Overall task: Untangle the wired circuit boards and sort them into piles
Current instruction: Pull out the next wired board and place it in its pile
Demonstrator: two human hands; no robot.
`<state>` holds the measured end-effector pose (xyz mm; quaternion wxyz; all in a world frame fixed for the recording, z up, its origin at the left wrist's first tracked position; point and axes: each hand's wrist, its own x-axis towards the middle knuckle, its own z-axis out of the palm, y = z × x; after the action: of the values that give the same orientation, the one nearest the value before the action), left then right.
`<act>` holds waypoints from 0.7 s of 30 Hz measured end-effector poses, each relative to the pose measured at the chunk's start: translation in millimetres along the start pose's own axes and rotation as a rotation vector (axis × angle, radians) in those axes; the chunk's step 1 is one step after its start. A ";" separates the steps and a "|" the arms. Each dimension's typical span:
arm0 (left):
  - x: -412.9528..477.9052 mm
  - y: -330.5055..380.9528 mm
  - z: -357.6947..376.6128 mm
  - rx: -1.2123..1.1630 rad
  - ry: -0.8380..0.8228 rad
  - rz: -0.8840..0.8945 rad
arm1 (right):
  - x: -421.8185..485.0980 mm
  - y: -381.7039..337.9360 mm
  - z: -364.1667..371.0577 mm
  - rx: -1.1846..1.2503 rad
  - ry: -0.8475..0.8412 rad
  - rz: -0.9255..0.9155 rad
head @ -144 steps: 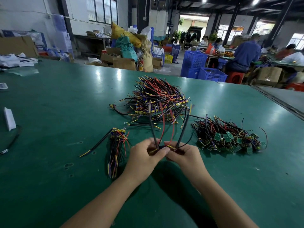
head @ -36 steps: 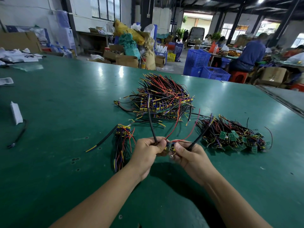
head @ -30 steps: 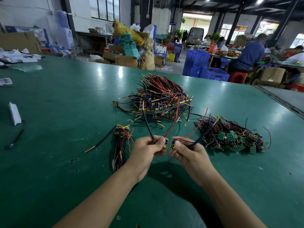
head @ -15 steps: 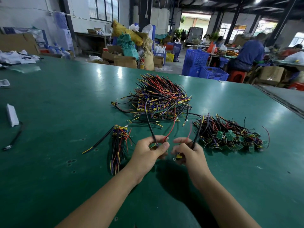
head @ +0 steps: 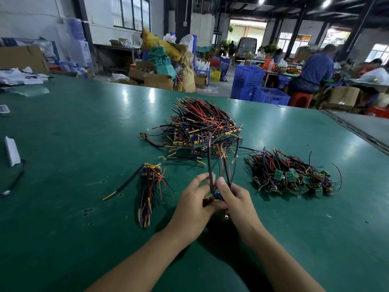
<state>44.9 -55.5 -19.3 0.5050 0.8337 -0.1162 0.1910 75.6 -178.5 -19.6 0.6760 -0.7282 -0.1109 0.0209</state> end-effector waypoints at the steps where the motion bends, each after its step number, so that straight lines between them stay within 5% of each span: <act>1: 0.0 0.4 -0.3 0.028 -0.024 0.014 | -0.2 0.6 0.1 -0.007 -0.019 -0.003; 10: -3.8 1.0 3.6 0.038 -0.262 -0.018 | 4.9 12.1 -3.6 -0.201 0.013 -0.110; 14: -1.2 3.9 -0.1 -0.254 -0.194 -0.160 | 6.9 10.3 -10.0 -0.367 0.047 -0.179; 21: 8.4 0.7 -7.8 -0.812 -0.135 -0.381 | -4.2 -0.1 -8.1 -0.366 -0.240 -0.126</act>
<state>50.6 -48.8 -11.8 0.8085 0.5852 -0.0590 -0.0214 73.0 -187.3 -19.2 0.5146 -0.8226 -0.2378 0.0448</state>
